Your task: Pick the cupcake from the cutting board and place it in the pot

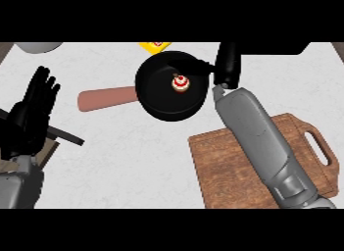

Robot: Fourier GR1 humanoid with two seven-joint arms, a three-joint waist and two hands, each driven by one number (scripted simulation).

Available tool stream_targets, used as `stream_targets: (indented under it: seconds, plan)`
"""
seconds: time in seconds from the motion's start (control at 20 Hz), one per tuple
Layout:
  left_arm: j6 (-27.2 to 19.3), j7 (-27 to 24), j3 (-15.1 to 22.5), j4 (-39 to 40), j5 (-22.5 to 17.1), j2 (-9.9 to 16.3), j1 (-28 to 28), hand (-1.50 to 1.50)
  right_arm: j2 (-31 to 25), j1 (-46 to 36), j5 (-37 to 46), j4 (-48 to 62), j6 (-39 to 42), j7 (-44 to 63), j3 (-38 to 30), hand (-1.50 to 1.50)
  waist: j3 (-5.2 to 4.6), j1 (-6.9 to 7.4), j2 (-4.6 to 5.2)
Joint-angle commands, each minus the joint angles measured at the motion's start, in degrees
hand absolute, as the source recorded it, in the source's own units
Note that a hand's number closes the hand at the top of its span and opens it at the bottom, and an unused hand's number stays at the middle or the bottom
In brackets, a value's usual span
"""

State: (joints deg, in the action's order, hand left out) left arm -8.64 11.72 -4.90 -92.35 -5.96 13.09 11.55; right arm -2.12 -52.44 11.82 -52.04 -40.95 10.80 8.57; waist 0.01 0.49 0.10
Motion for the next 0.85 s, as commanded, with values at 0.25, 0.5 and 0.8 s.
stream_targets:
  seconds: [0.25, 0.5, 0.8]
  plan:
    - [0.0, 4.9, -2.0, -4.3, -0.5, 1.0, 0.8, 0.00, -4.6, 13.9, -1.1, -18.0, 7.7, 2.7, 0.0, -1.50, 0.00, -0.64, -0.27]
    - [-0.3, 4.5, 0.0, -6.9, 1.3, -0.9, -2.5, 0.00, -9.7, 18.1, -4.8, -20.9, 15.6, -1.1, -4.5, -1.50, 0.01, -0.37, -0.20]
    - [4.0, 2.7, -4.5, -2.1, -1.8, 1.8, -0.6, 0.00, -11.1, 24.5, -4.7, -27.7, 19.5, 0.2, -5.5, -1.50, -0.01, -0.52, -0.15]
